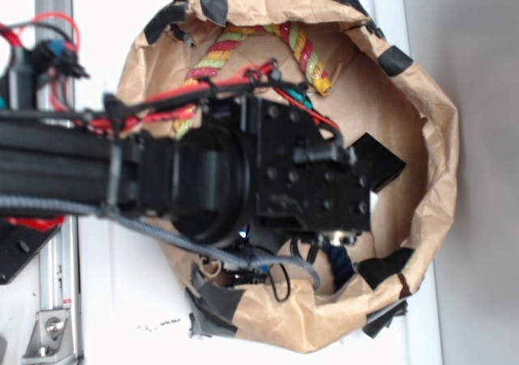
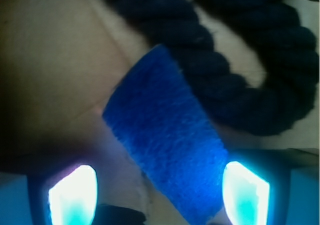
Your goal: Grab the blue sponge.
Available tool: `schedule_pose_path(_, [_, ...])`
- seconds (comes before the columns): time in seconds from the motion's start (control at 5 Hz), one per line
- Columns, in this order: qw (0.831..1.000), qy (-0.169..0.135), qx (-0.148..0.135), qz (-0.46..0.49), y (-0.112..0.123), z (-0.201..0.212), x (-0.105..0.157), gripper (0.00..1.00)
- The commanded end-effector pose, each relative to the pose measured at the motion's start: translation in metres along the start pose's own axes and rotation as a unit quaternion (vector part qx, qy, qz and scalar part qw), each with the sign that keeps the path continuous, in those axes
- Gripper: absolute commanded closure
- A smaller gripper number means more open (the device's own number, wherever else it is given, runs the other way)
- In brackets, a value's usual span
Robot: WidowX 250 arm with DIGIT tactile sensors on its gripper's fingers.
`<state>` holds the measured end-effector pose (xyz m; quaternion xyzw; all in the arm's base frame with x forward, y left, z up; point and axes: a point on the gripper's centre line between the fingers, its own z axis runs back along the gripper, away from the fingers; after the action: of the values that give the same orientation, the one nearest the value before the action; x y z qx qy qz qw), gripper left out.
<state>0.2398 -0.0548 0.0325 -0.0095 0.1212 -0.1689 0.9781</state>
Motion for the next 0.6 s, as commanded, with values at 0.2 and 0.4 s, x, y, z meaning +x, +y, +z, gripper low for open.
schedule_pose_path(0.2, [0.999, 0.021, 0.028, 0.003, 0.029, -0.016, -0.005, 0.01])
schedule_pose_path(0.4, [0.999, 0.012, 0.035, 0.009, 0.026, -0.011, -0.007, 1.0])
